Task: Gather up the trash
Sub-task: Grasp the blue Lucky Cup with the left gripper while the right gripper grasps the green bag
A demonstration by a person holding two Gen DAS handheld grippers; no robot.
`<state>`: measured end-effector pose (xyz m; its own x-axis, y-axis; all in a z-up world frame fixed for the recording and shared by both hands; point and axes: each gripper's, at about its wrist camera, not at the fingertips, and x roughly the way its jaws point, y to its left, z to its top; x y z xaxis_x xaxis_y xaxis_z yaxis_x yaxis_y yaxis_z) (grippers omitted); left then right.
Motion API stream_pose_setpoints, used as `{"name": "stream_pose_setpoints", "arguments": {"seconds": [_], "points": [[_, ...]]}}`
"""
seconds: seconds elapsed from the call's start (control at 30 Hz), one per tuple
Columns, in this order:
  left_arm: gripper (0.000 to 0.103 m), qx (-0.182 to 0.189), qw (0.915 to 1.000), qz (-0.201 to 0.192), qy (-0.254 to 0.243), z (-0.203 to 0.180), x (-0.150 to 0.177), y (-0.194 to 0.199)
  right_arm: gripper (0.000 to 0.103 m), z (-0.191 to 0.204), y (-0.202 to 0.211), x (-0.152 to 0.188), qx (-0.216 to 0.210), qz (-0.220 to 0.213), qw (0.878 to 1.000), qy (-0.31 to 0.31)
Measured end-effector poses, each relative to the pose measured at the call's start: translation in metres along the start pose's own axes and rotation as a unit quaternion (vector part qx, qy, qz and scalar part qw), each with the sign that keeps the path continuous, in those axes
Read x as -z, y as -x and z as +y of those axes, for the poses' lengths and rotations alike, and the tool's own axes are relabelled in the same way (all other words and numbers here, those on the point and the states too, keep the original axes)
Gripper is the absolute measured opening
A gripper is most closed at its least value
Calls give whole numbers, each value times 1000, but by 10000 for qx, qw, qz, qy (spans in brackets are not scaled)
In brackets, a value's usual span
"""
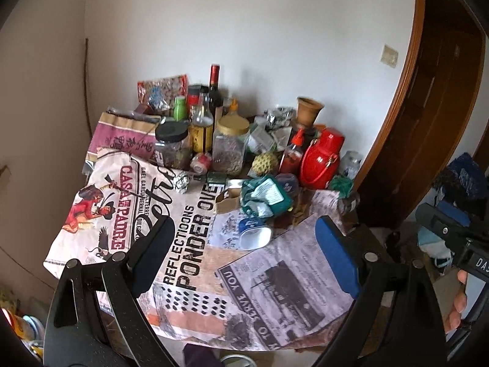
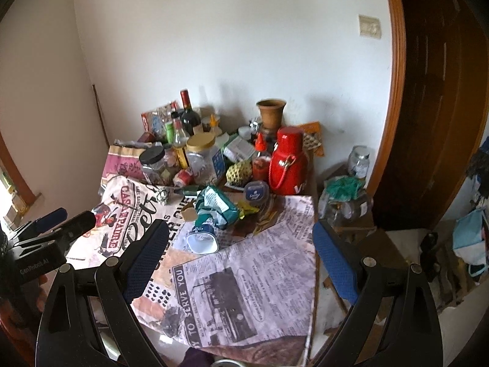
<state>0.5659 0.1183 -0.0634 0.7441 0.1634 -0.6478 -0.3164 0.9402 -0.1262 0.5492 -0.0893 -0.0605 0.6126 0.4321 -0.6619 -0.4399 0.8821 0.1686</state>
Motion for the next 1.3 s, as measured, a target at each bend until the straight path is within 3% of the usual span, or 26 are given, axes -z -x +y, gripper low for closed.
{"name": "stream_pose_setpoints", "arguments": {"seconds": [0.23, 0.53, 0.7, 0.9, 0.93, 0.97, 1.07, 1.17, 1.3], "points": [[93, 279, 9941, 899, -532, 21, 2, -85, 94, 14, -56, -12, 286, 340, 9986, -275], [93, 827, 9749, 1932, -737, 35, 26, -205, 94, 19, -146, -18, 457, 946, 9924, -641], [77, 1086, 9646, 2282, -758, 34, 44, -255, 94, 16, -182, -4, 546, 1271, 9877, -731], [46, 1341, 9611, 2357, -530, 29, 56, -289, 94, 8, -213, 10, 491, 1599, 9820, -876], [38, 1378, 9606, 2355, -520, 28, 58, -292, 94, 8, -215, 10, 453, 1606, 9817, -912], [29, 1395, 9601, 2364, -528, 27, 58, -296, 94, 8, -218, 10, 414, 1627, 9813, -938], [14, 1293, 9619, 2326, -628, 26, 58, -299, 94, 11, -232, 5, 271, 1678, 9808, -957], [6, 1181, 9655, 2223, -663, 33, 56, -297, 94, 19, -250, -1, 120, 1734, 9807, -890], [4, 1017, 9705, 2126, -511, 61, 48, -291, 94, 31, -269, -11, 41, 1627, 9842, -697]]}}
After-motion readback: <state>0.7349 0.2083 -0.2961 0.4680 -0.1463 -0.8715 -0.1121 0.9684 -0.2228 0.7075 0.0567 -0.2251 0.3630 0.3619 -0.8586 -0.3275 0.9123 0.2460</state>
